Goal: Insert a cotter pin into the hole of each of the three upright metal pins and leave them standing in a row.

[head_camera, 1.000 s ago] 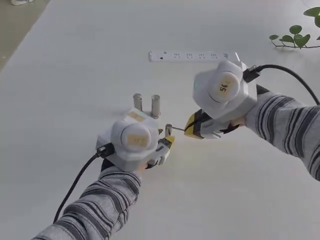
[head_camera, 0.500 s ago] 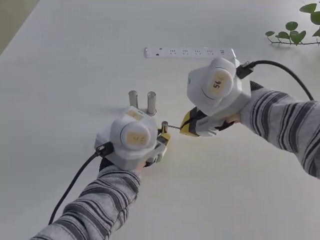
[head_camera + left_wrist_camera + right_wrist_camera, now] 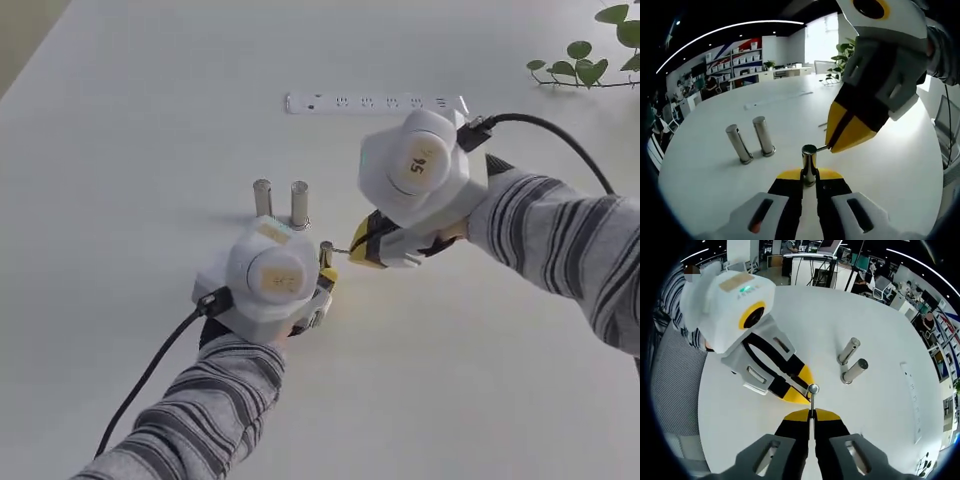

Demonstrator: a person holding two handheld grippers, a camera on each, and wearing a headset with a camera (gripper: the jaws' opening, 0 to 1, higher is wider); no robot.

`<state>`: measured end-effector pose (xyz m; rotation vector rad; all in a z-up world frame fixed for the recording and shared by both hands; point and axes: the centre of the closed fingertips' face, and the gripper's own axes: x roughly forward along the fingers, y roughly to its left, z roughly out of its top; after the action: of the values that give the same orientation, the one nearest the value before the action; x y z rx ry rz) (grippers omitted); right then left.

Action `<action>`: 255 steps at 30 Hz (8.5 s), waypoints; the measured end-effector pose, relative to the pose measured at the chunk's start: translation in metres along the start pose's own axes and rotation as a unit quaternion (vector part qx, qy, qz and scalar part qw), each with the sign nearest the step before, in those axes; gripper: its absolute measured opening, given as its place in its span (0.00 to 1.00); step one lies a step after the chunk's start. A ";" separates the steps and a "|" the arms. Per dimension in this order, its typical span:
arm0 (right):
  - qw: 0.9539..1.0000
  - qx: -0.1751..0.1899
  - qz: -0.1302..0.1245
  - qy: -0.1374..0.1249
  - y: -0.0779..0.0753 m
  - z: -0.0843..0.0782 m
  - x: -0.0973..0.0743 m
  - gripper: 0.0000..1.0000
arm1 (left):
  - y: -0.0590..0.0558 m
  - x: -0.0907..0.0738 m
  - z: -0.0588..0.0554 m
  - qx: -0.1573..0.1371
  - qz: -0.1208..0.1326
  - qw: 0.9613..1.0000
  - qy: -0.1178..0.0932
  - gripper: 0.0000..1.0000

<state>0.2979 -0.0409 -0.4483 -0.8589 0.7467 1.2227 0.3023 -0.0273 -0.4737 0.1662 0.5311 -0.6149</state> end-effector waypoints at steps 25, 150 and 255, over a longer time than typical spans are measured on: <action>0.998 0.038 -0.017 -0.046 0.001 0.023 -0.003 0.07 | 0.000 0.000 -0.001 -0.017 0.005 1.000 0.005 0.05; 0.914 0.336 -0.088 -0.210 -0.002 -0.014 -0.032 0.39 | 0.080 -0.033 -0.015 -0.062 0.093 0.994 0.006 0.20; 0.912 0.297 -0.186 -0.216 0.013 -0.003 -0.002 0.08 | 0.043 -0.112 0.004 -0.045 0.039 0.997 -0.043 0.99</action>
<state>0.2850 -0.0435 -0.4498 -0.1924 0.5126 0.7340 0.2520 0.0624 -0.4123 0.0751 0.4667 -0.5185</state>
